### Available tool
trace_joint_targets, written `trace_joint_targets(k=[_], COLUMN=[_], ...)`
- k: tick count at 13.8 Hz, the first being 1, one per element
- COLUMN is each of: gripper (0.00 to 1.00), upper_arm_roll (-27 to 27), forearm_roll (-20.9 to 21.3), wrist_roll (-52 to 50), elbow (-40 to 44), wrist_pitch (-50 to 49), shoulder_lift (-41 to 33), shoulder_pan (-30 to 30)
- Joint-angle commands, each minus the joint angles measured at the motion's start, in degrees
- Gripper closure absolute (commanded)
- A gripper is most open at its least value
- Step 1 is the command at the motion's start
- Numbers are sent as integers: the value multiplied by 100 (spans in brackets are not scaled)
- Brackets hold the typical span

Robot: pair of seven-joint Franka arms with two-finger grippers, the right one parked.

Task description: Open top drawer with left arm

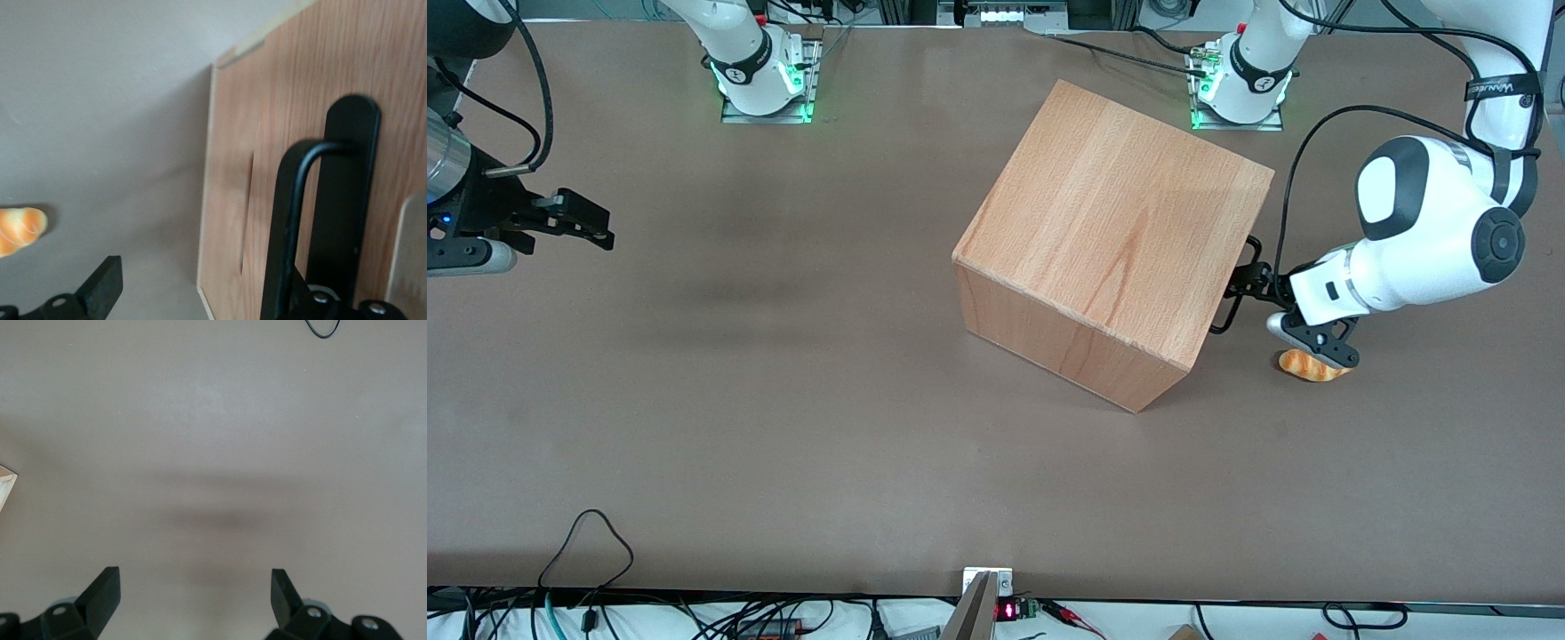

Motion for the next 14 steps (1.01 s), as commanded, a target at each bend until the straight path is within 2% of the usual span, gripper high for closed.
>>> trace_joint_targets(k=[1, 7, 11, 14], gripper=[0, 0, 0, 0], upper_arm_roll=[216, 603, 902, 973], forearm_roll=[-101, -119, -92, -101], wrist_roll=[160, 239, 265, 650], elbow=[-58, -58, -58, -58], wrist_pitch=[482, 561, 1166, 1572], shoulder_lift=[98, 177, 308, 370], shoulder_pan=[71, 282, 361, 466])
